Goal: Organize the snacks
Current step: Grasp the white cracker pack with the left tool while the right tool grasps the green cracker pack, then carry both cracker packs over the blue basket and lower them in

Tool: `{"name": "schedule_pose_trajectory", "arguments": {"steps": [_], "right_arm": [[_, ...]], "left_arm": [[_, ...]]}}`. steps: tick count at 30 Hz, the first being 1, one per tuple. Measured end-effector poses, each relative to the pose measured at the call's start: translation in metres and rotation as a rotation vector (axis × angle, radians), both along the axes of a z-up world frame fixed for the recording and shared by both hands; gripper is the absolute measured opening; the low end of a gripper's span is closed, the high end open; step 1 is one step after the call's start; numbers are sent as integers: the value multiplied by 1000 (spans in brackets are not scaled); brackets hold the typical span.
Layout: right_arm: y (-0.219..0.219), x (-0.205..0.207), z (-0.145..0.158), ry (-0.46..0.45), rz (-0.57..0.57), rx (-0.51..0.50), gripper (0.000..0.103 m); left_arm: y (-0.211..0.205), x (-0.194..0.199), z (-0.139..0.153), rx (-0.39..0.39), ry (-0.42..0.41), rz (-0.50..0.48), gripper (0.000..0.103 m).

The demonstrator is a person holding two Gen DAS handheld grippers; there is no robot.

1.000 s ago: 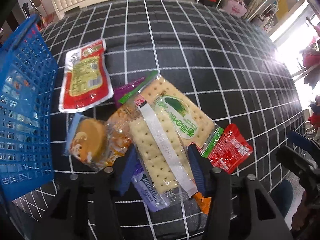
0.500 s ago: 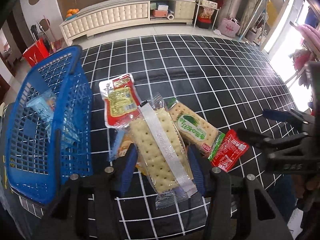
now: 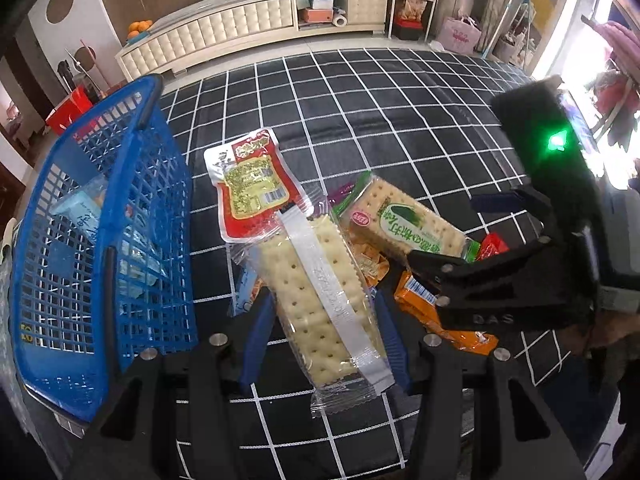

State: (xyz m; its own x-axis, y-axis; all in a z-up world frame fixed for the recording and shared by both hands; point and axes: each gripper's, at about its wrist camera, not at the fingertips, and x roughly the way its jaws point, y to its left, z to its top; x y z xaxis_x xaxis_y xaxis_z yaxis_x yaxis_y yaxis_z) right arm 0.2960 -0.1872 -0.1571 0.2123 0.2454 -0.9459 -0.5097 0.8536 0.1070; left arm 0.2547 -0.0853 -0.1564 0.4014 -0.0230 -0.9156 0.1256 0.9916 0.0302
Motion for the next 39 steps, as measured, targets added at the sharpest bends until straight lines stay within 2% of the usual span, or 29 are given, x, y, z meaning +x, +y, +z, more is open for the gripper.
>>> {"name": "schedule_pose_trajectory", "arguments": {"steps": [5,6,8,9,11,12,16,20,26,32,35,39], "right_arm": [[5,8,-15,46,2,18,90],[5,7,-16,48,8,35,90],[9,5,-17,26,23,8,89],[11,3,-18,10,32,-13,87],[13,2,-16,-9,38,-25,75],[14,2,-14,-11,40,-14,63],[3,0,-6,-3,6,14,61],[-11,-3,14,-22,-41,45,61],[-20,-19,63,-92,-78,76,61],[-8,-42,114,-188,-70,106,61],[5,-54,136,-228,-61,126,61],[23,-65,162,-266,-43,156,61]], "left_arm": [[1,6,-5,-9,16,-8,48],[1,7,-6,-8,18,-10,48],[0,8,-7,-2,16,-16,48],[0,9,-8,1,16,-18,48],[0,9,-8,6,17,-18,48],[0,9,-8,4,18,-17,48],[2,6,-3,-12,3,-6,48],[4,-2,14,-27,-32,-10,48],[11,-19,50,-65,-98,-14,48],[26,-40,86,-74,-169,-21,48],[44,-49,102,-114,-179,-14,48],[65,-64,124,-88,-229,-15,48]]}}
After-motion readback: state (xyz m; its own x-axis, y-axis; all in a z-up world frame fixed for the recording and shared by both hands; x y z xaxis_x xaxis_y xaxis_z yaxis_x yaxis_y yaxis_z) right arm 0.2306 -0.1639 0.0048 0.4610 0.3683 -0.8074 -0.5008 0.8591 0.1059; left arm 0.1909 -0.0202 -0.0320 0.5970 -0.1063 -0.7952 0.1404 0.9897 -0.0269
